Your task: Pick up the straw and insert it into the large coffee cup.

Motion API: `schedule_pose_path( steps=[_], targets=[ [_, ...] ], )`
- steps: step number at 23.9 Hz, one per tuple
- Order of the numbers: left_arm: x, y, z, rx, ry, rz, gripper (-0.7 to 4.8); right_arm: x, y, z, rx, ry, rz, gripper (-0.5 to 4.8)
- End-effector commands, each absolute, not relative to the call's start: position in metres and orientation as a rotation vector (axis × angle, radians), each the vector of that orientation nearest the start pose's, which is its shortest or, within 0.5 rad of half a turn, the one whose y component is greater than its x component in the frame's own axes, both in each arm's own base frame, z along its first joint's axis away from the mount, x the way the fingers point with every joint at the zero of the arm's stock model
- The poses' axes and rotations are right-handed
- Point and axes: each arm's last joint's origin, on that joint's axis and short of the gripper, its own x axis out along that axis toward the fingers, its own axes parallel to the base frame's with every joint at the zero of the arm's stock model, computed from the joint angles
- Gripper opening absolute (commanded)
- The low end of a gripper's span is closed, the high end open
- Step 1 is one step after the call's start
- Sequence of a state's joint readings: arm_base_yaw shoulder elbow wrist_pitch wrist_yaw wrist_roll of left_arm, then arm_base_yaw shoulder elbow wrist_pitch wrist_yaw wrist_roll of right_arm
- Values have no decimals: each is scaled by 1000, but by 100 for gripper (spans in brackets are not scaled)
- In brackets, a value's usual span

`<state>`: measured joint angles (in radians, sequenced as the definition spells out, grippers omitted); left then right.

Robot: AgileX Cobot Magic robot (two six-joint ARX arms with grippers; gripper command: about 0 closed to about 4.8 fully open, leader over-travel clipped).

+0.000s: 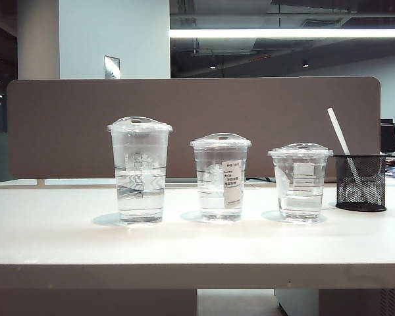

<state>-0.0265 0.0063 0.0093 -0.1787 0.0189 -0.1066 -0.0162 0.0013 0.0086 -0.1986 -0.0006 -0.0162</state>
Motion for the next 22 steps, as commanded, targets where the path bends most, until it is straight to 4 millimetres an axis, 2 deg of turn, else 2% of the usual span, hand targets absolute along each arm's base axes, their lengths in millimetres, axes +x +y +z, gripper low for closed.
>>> schedule_pose_path(
  steps=[1, 5, 13, 16, 18, 22],
  targets=[
    [96, -7, 148, -109, 187, -76, -3, 96, -2, 146, -18, 187, -19, -8],
    [95, -12, 148, -99, 190, -133, -3, 96, -2, 146, -18, 187, -18, -8],
    [95, -12, 151, -104, 174, -134, -3, 96, -2, 146, -18, 187, -18, -8],
    [91, -14, 191, -116, 57, -179, -3, 96, -2, 146, -18, 187, -19, -8],
    [76, -16, 273, -130, -74, -297, -3, 96, -2, 146, -18, 186, -19, -8],
    [45, -16, 343, -37, -48, -451, -3, 96, -2, 146, -18, 187, -19, -8]
  ],
)
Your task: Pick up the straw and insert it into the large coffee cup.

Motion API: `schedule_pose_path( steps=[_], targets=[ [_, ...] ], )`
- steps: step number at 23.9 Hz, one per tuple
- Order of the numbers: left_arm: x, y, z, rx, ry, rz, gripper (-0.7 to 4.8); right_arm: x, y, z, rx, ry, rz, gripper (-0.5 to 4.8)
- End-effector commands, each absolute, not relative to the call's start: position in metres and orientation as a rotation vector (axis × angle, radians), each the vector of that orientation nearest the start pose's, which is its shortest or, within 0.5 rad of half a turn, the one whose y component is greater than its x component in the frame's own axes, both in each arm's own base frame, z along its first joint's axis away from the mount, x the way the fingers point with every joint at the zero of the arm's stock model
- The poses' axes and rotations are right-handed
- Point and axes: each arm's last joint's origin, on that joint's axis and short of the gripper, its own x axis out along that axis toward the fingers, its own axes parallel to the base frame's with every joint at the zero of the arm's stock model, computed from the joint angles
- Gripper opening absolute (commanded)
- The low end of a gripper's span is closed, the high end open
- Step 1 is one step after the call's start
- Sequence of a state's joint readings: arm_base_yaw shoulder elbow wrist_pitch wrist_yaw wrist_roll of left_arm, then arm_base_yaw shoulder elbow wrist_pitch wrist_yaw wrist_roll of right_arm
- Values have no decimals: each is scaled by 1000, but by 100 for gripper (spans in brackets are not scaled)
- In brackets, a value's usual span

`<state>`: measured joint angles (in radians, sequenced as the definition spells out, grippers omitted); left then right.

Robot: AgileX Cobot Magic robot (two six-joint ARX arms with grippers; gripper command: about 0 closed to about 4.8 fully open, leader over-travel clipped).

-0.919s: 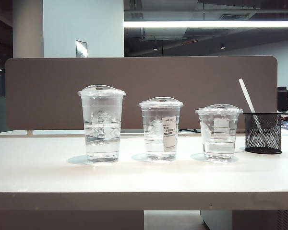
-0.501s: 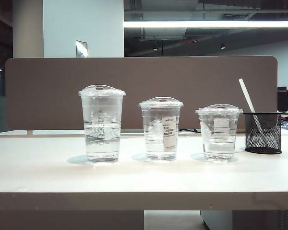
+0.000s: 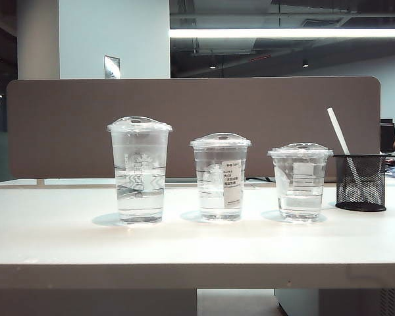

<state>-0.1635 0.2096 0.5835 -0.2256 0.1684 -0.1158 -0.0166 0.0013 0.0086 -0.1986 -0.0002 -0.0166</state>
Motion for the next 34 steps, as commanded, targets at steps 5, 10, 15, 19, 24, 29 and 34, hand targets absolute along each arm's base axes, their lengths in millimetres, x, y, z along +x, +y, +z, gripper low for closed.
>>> schedule_pose_path(
  steps=[5, 10, 15, 19, 24, 29, 34],
  targets=[
    [-14, -7, 399, 18, 162, -614, -3, 96, -2, 146, -18, 186, -19, -8],
    [-51, 2, 402, 12, 308, -597, -3, 96, -2, 146, -18, 186, -20, -8],
    [-54, 2, 395, -30, 391, -591, -3, 96, -2, 146, -18, 187, -20, -8],
    [-54, 2, 395, -43, 394, -587, -3, 96, -2, 146, -18, 186, -20, -8],
    [-54, 2, 395, -43, 394, -587, -3, 96, -2, 146, -18, 187, -20, -8],
    [-54, 2, 395, -43, 394, -587, -3, 96, -2, 147, -18, 181, -18, -8],
    [-54, 2, 395, -43, 394, -587, -3, 96, -2, 148, 109, 171, -39, -8]
  ],
)
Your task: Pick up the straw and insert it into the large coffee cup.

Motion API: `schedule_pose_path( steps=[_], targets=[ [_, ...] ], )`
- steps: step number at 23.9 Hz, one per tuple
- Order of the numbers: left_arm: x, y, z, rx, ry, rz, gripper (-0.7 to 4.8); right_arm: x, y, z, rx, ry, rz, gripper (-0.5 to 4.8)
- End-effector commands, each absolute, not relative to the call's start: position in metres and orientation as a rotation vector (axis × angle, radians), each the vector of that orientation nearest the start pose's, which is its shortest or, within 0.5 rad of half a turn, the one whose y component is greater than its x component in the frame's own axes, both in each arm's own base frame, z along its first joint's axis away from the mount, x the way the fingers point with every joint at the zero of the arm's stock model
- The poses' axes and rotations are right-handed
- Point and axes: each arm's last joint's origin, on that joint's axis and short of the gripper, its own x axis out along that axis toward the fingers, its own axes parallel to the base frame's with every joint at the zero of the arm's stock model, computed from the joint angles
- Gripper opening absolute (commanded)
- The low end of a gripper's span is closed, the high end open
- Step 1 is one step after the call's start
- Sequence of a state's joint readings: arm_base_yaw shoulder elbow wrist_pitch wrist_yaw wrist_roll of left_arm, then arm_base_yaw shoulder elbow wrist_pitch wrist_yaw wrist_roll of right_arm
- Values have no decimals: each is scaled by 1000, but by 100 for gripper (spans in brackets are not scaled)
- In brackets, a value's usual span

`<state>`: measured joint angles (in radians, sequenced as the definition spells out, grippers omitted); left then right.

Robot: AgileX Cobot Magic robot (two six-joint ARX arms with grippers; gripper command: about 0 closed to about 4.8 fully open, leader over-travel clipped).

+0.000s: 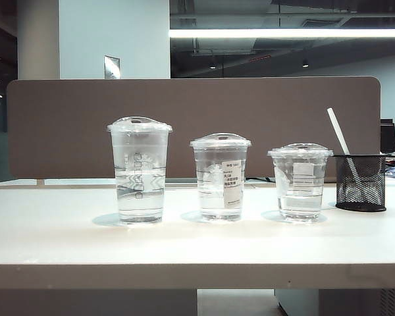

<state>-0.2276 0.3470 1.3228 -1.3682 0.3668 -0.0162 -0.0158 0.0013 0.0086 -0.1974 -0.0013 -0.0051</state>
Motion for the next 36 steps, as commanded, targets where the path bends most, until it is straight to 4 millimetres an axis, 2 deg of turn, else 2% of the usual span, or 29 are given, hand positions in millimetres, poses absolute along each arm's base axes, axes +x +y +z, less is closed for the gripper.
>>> schedule_pose_path(
  steps=[1, 3, 4, 6, 8, 9, 11, 12, 14, 16, 17, 18, 19, 20, 21, 23, 24, 25, 27, 30, 33, 36],
  targets=[
    [-54, 2, 395, -43, 393, -587, -3, 96, -2, 150, 149, 153, -47, -8],
    [-54, 2, 395, -43, 394, -587, -3, 94, -3, 164, 199, 99, -64, -9],
    [-54, 2, 395, -43, 394, -587, -3, 89, -4, 190, 221, -7, -117, -9],
    [-54, 2, 395, -43, 394, -587, -3, 81, -6, 220, 205, -131, -161, -9],
    [-54, 2, 395, -43, 394, -587, -3, 65, -7, 261, 120, -280, -192, -9],
    [-54, 2, 395, -43, 393, -587, -3, 52, -6, 297, 35, -369, -202, -9],
    [-54, 2, 395, -43, 394, -587, -3, 42, -6, 342, -103, -417, -232, -9],
    [-54, 2, 395, -43, 394, -587, -3, 42, -6, 373, -217, -413, -259, -8],
    [-54, 2, 395, -43, 393, -587, -3, 54, -8, 426, -344, -346, -333, -8],
    [-54, 2, 395, -43, 394, -587, -3, 80, -8, 466, -352, -311, -333, -6],
    [-54, 2, 395, -43, 394, -587, -3, 92, -7, 474, -383, -307, -294, -6],
    [-54, 2, 395, -43, 393, -587, -3, 120, -4, 478, -498, -303, -176, -6],
    [-54, 2, 395, -43, 393, -587, -3, 132, -3, 476, -535, -300, -126, -6],
    [-54, 2, 395, -43, 393, -587, -3, 161, -1, 466, -561, -247, -31, -6],
    [-54, 2, 395, -43, 393, -587, -3, 181, -1, 455, -561, -180, 13, -6],
    [-54, 2, 395, -43, 393, -587, -3, 223, -1, 415, -525, -5, 88, -6],
    [-54, 2, 395, -43, 393, -587, -3, 230, -2, 404, -508, 22, 103, -6],
    [-54, 2, 395, -43, 393, -586, -3, 237, -4, 380, -454, 57, 126, -6],
    [-54, 2, 395, -43, 393, -586, -3, 239, -3, 355, -426, 77, 158, -6],
    [-54, 2, 395, -43, 393, -587, -3, 228, 0, 300, -394, 125, 234, -6],
    [-54, 2, 395, -43, 393, -586, -3, 221, 3, 268, -394, 65, 303, 1],
    [-54, 2, 395, -43, 393, -586, -3, 226, 4, 244, -397, 28, 330, 113]
  ],
)
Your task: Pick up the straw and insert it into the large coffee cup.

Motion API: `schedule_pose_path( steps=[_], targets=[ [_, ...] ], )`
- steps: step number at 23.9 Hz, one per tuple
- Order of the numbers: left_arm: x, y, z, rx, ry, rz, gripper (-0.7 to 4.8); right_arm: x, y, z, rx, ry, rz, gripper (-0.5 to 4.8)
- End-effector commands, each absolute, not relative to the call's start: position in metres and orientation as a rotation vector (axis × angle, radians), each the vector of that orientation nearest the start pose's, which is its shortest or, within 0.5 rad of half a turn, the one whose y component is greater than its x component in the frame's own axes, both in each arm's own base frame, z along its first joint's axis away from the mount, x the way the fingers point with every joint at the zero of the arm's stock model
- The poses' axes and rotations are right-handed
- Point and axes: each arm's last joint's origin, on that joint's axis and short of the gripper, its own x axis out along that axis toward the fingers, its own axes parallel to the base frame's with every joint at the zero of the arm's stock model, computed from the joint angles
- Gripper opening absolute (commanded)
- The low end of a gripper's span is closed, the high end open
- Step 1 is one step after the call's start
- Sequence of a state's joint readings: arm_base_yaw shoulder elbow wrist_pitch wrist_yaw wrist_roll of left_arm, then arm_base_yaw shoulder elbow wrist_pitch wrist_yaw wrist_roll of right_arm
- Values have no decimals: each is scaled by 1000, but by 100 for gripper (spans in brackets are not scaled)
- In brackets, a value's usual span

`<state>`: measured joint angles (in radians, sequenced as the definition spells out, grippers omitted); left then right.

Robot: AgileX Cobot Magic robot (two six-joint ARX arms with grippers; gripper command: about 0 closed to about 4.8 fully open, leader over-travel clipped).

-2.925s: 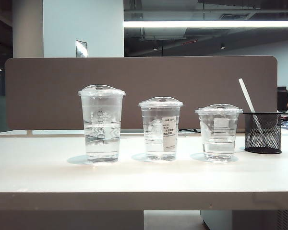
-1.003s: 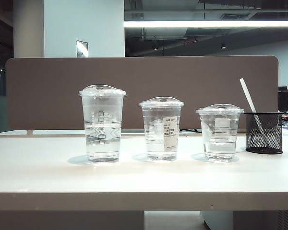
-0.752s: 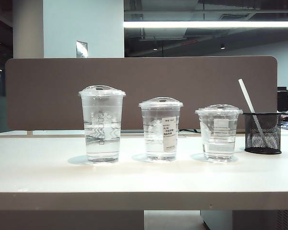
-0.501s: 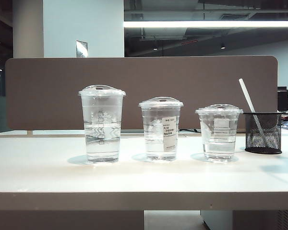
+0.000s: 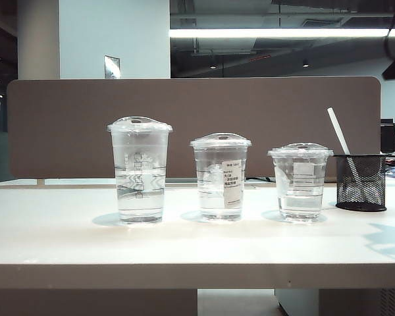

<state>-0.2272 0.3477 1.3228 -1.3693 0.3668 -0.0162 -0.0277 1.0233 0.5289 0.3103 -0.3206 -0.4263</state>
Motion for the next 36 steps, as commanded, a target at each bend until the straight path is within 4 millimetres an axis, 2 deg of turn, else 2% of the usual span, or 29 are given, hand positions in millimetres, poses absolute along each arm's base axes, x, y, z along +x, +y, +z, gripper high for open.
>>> schedule_pose_path(
  steps=[1, 2, 4, 17, 21, 22, 24, 25, 26, 30, 33, 36],
  targets=[
    [-54, 2, 395, -43, 393, -586, -3, 229, 4, 241, -396, 34, 331, 133],
    [-54, 2, 395, -43, 392, -586, -3, 236, 4, 236, -397, 31, 332, 175],
    [-54, 2, 395, -43, 392, -587, -3, 248, 3, 229, -397, 29, 333, 225],
    [-54, 2, 395, -43, 392, -586, -3, 336, 2, 189, -382, 83, 379, 230],
    [-54, 2, 395, -43, 392, -586, -3, 356, 2, 191, -391, 61, 374, 229],
    [-54, 2, 395, -43, 392, -586, -3, 359, 2, 193, -392, 55, 372, 223],
    [-54, 2, 395, -43, 392, -586, -3, 362, 1, 195, -394, 47, 367, 169],
    [-54, 2, 395, -43, 393, -586, -3, 364, 1, 196, -395, 43, 363, 126],
    [-54, 2, 395, -43, 392, -586, -3, 365, 1, 199, -397, 34, 361, 50],
    [-54, 2, 395, -43, 392, -586, -3, 370, 1, 208, -402, 11, 356, -1],
    [-54, 2, 395, -43, 392, -586, -3, 375, 1, 221, -407, -14, 352, -1],
    [-54, 2, 395, -43, 392, -586, -3, 376, 1, 245, -417, -69, 340, -1]
  ],
)
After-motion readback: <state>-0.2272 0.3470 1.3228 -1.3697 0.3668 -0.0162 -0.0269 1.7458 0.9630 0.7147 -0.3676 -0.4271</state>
